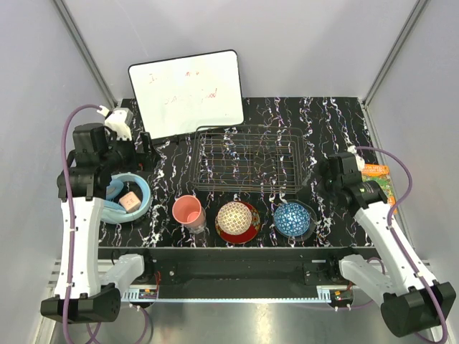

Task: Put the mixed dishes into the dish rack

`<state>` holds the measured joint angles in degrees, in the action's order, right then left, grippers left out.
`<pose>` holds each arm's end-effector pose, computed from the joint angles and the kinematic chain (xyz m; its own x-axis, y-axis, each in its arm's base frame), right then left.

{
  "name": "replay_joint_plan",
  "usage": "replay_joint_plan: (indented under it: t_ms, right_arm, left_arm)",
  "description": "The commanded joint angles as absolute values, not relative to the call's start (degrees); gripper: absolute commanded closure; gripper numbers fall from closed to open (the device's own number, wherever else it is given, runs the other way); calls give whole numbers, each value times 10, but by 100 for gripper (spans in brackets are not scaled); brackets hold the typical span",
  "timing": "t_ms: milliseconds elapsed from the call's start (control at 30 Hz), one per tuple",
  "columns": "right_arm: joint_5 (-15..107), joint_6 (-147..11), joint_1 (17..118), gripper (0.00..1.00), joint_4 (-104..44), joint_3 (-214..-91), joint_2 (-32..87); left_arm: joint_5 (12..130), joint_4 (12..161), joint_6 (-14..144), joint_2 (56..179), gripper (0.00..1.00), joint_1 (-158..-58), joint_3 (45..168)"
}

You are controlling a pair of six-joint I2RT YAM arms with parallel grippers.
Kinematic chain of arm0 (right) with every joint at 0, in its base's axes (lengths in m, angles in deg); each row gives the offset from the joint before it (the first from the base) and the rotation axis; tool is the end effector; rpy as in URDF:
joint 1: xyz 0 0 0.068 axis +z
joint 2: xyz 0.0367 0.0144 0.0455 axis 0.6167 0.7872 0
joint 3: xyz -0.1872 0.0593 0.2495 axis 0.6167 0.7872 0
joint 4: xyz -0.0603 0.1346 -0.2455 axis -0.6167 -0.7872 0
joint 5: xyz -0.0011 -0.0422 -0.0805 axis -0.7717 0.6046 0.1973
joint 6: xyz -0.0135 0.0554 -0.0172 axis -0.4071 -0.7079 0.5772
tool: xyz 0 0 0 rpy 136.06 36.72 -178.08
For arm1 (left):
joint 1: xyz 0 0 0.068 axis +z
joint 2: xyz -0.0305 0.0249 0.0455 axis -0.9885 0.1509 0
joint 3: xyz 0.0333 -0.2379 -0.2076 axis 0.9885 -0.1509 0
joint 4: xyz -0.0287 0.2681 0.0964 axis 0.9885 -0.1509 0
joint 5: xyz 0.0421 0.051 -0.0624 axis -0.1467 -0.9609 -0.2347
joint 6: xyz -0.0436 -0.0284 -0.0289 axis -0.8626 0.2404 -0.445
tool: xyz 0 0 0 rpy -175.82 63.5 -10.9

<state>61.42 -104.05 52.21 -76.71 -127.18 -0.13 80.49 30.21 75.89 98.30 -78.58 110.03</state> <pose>0.1798 0.0395 0.3168 -0.6601 0.5311 -0.5313 0.3937 0.8469 0.3575 0.1792 -0.0047 0.4532 -0.5690 -0.0439 -0.8212 0.1953 0.9628 -0.1868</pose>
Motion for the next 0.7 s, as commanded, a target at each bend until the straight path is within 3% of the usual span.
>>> replay_joint_plan:
  t_ms: [0, 433, 667]
  right_arm:
    - [651, -1095, 522, 0, -792, -1250, -48]
    - [521, -1124, 522, 15, -790, -1137, -133]
    - [514, -1138, 522, 23, -771, -1079, -165]
  left_arm:
    - [795, 316, 765, 987, 1, -783, 1093]
    - [787, 323, 765, 1001, 1, -783, 1090]
    - [780, 324, 765, 1001, 1, -783, 1093]
